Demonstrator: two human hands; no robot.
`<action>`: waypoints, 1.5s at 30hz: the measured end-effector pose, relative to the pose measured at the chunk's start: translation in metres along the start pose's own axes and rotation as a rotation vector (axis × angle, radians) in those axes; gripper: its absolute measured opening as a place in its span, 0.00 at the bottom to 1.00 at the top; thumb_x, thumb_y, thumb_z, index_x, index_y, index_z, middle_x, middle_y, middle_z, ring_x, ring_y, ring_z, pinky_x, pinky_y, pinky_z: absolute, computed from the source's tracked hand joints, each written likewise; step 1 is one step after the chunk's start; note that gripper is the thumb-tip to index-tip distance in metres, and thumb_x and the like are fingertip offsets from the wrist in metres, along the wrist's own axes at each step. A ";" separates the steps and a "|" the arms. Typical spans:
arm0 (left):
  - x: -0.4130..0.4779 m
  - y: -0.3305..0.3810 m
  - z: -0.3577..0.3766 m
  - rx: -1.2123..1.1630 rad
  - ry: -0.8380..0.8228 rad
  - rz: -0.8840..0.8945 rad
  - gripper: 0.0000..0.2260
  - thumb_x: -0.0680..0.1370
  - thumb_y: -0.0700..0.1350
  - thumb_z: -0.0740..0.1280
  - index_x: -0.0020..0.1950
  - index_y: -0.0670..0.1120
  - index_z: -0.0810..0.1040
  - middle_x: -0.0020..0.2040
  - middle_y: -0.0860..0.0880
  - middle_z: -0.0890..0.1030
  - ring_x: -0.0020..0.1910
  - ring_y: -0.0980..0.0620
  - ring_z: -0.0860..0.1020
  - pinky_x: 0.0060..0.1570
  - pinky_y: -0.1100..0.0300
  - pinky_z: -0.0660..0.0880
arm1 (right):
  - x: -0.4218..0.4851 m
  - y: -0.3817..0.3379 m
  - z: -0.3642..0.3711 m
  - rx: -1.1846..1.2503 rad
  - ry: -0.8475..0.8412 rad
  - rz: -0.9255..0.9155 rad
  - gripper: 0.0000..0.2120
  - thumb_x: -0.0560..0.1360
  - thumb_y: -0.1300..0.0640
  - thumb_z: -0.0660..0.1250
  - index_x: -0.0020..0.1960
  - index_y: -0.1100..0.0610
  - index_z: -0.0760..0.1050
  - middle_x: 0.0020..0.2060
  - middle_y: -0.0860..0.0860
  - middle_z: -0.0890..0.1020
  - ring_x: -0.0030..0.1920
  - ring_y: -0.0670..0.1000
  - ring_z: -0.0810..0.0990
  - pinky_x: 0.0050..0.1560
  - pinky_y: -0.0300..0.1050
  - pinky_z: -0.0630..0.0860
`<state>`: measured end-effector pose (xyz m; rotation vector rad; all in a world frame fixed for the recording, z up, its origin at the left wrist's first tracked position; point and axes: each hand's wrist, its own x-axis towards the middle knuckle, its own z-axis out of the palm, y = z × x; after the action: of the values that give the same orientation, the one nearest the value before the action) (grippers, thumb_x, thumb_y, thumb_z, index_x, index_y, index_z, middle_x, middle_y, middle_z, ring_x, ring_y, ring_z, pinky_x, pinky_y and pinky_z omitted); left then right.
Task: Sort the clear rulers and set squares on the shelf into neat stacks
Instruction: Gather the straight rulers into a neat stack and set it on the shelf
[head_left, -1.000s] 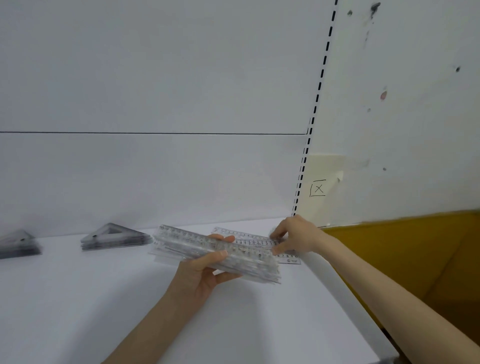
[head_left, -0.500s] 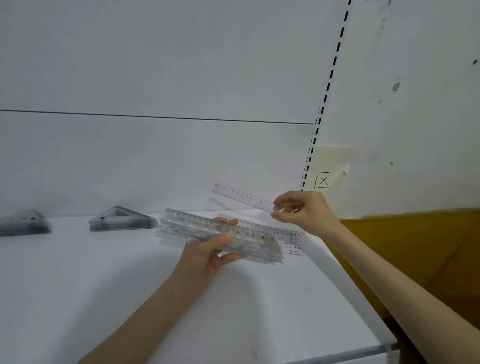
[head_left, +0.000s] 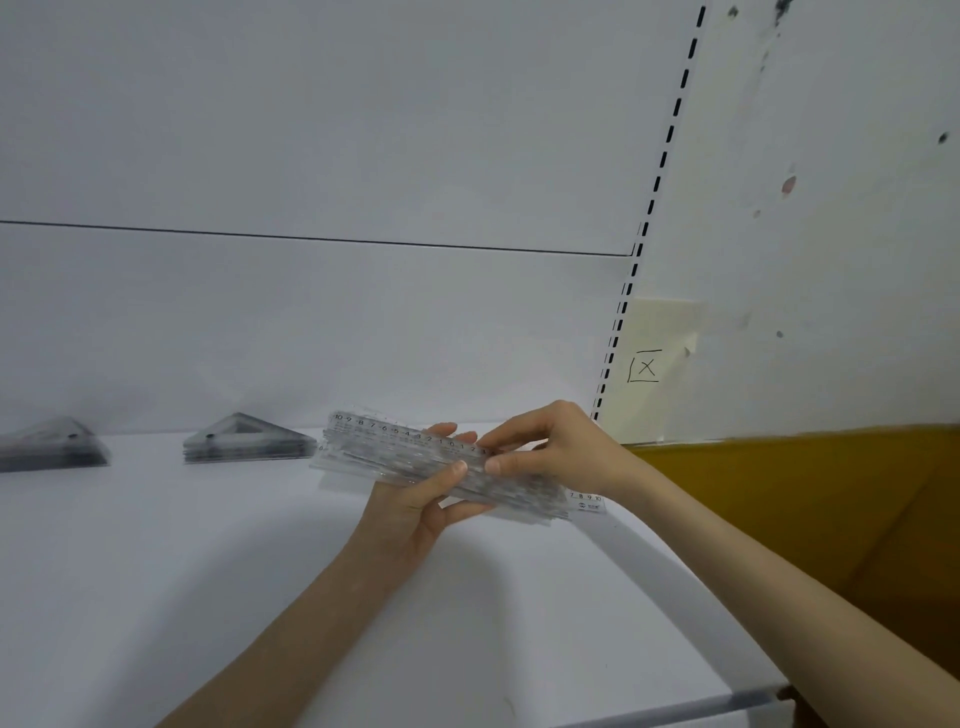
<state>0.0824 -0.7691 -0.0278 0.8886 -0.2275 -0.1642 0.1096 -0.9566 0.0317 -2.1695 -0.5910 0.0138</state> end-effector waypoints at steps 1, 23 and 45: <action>0.000 0.000 0.001 0.005 -0.013 0.014 0.20 0.66 0.37 0.77 0.55 0.47 0.78 0.53 0.46 0.82 0.53 0.45 0.82 0.44 0.44 0.80 | -0.001 -0.001 -0.001 -0.004 -0.012 0.002 0.13 0.68 0.55 0.77 0.52 0.54 0.84 0.45 0.45 0.85 0.48 0.38 0.82 0.47 0.30 0.73; 0.006 0.007 -0.015 0.129 -0.095 0.062 0.24 0.56 0.47 0.84 0.49 0.48 0.81 0.56 0.44 0.80 0.59 0.43 0.78 0.49 0.41 0.78 | -0.010 0.063 -0.030 -0.534 -0.109 0.357 0.29 0.69 0.45 0.76 0.66 0.53 0.75 0.60 0.48 0.80 0.58 0.47 0.77 0.58 0.37 0.70; 0.005 0.005 -0.012 0.140 -0.143 0.051 0.22 0.59 0.46 0.82 0.50 0.48 0.81 0.56 0.44 0.80 0.59 0.46 0.79 0.49 0.40 0.77 | -0.005 0.073 -0.025 -0.456 -0.019 0.232 0.16 0.67 0.59 0.74 0.54 0.54 0.79 0.45 0.50 0.76 0.46 0.50 0.77 0.49 0.44 0.75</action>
<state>0.0904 -0.7587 -0.0307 1.0106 -0.3983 -0.1657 0.1399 -1.0147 -0.0089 -2.6749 -0.3730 0.0267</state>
